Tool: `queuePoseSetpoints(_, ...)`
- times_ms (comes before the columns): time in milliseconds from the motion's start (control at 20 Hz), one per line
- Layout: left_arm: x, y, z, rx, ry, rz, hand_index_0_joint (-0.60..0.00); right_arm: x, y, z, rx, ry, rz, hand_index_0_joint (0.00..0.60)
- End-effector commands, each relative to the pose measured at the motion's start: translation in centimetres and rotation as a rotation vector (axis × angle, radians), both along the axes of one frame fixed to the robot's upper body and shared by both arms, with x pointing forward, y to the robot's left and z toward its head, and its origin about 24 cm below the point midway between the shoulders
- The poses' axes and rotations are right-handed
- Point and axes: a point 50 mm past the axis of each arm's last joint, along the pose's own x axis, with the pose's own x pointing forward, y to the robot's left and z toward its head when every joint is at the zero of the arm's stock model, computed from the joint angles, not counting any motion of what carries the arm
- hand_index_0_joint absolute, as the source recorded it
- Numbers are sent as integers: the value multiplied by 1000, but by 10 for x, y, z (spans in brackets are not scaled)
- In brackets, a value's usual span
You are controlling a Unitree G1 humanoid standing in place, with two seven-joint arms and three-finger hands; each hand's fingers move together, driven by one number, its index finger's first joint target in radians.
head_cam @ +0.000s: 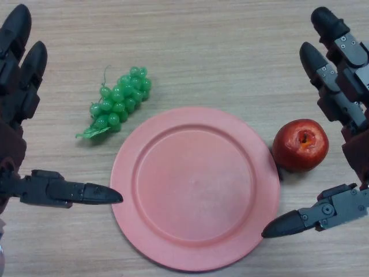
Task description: Pick up the red apple and place it on the plate
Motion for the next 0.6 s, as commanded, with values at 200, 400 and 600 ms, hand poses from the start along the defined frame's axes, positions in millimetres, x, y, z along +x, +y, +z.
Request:
queuePoseSetpoints(200, -13, 4, 24, 78, -171, 25, 0, -9, -1, 24, 33, -156, 8, 0)
queuePoseSetpoints(400, -13, 4, 23, 62, -169, 19, 0, -9, -1, 25, 22, -149, 2, 0)
queuePoseSetpoints(600, -10, 5, 18, 55, -181, 22, 0, -7, -11, 26, 19, -152, 32, 0)
